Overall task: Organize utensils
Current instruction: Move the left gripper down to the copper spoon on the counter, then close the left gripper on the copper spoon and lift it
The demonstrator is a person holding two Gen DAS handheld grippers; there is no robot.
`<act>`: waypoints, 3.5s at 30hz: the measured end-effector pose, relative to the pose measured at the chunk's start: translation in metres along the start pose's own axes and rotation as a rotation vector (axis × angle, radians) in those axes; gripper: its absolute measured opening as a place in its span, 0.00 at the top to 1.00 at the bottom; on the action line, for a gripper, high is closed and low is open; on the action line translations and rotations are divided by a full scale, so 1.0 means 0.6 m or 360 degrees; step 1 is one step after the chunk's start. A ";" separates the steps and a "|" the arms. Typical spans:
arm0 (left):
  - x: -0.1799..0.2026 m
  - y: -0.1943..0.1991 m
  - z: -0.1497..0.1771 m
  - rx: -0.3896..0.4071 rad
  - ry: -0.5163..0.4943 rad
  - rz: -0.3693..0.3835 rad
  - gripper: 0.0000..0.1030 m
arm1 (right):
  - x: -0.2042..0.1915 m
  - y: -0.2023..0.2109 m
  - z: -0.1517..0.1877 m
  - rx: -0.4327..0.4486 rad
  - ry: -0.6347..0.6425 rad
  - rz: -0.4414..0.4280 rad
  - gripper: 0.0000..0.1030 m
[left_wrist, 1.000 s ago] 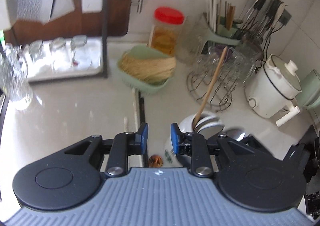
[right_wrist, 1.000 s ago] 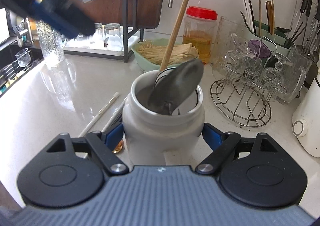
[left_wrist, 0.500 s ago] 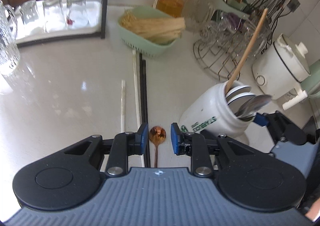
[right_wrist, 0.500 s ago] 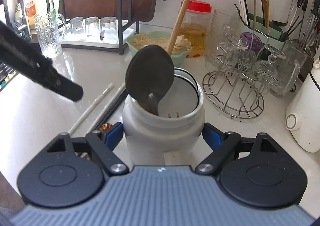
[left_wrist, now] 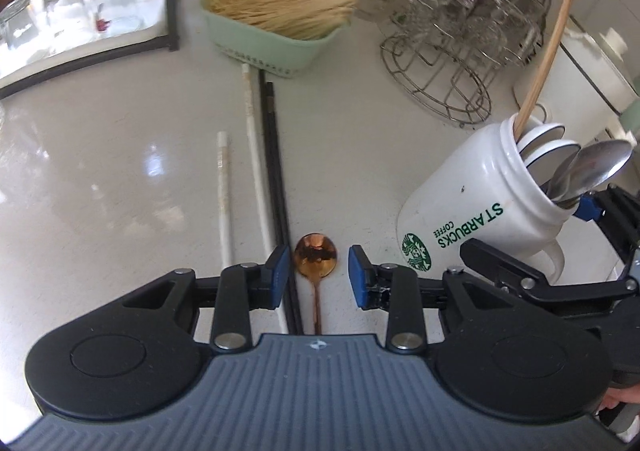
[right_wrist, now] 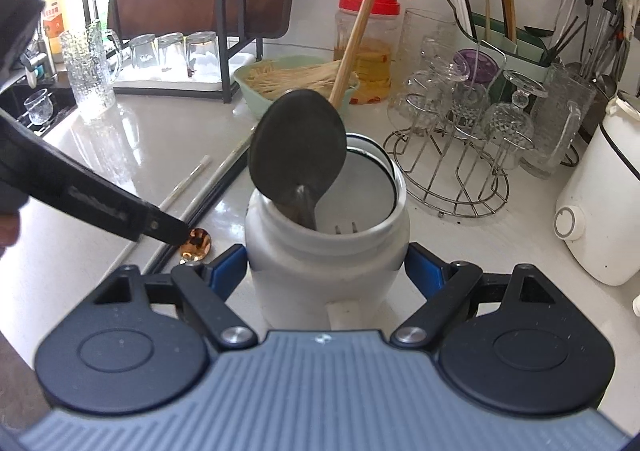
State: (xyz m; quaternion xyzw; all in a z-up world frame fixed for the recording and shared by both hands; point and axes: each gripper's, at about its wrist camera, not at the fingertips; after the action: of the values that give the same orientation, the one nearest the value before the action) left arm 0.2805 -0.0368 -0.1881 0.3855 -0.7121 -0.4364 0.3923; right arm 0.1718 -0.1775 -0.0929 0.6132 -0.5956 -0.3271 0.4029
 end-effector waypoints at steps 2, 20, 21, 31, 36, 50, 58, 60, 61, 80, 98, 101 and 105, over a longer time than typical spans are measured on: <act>0.008 -0.010 -0.003 0.0012 -0.0064 -0.0021 0.64 | 0.001 0.001 0.002 0.0001 -0.0008 0.0001 0.15; 0.041 -0.050 -0.015 -0.0029 -0.0354 -0.0208 0.64 | 0.001 0.003 0.008 0.0031 -0.0021 0.0000 0.15; 0.043 -0.051 -0.015 -0.0037 -0.0377 -0.0236 0.64 | 0.001 0.003 0.008 0.0031 -0.0021 0.0000 0.15; 0.059 -0.055 -0.009 -0.0069 -0.0532 -0.0282 0.64 | 0.002 0.003 0.008 0.0021 -0.0026 -0.0010 0.15; 0.079 -0.053 0.000 -0.0051 -0.0602 -0.0274 0.64 | 0.009 -0.004 0.013 -0.0020 -0.0096 -0.0051 0.18; 0.092 -0.061 0.006 -0.0058 -0.0659 -0.0298 0.64 | 0.011 -0.003 0.018 -0.0023 -0.0102 -0.0054 0.19; 0.086 -0.061 0.002 -0.0047 -0.0581 -0.0289 0.67 | 0.013 -0.003 0.019 -0.0026 -0.0109 -0.0049 0.19; 0.082 -0.060 0.000 -0.0048 -0.0550 -0.0285 0.68 | 0.013 -0.003 0.019 -0.0028 -0.0109 -0.0051 0.19; 0.079 -0.057 -0.001 -0.0044 -0.0532 -0.0279 0.68 | 0.014 -0.003 0.018 -0.0030 -0.0110 -0.0052 0.19; 0.081 0.065 0.021 0.0238 -0.0321 -0.0170 0.68 | 0.014 0.000 0.000 0.0001 -0.0055 -0.0040 0.10; 0.065 0.135 -0.010 0.0417 -0.0216 -0.0095 0.68 | 0.007 -0.001 -0.009 0.0121 0.0031 -0.0006 0.13; 0.068 0.142 -0.012 0.0425 -0.0225 -0.0086 0.68 | 0.005 0.000 -0.008 0.0118 0.0023 0.0003 0.13; 0.072 0.155 -0.016 0.0436 -0.0238 -0.0078 0.68 | 0.003 0.000 -0.008 0.0117 0.0008 0.0013 0.13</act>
State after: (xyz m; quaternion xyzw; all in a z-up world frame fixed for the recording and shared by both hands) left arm 0.2526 -0.0484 -0.0893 0.4190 -0.7826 -0.3722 0.2711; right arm 0.1760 -0.1788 -0.0909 0.6260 -0.6087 -0.3017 0.3829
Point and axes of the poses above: each gripper's, at about its wrist camera, not at the fingertips, and y roughly against the way its jaws point, x to its right, z to its underside, and after that the axes turned 10 degrees about -x, right-handed
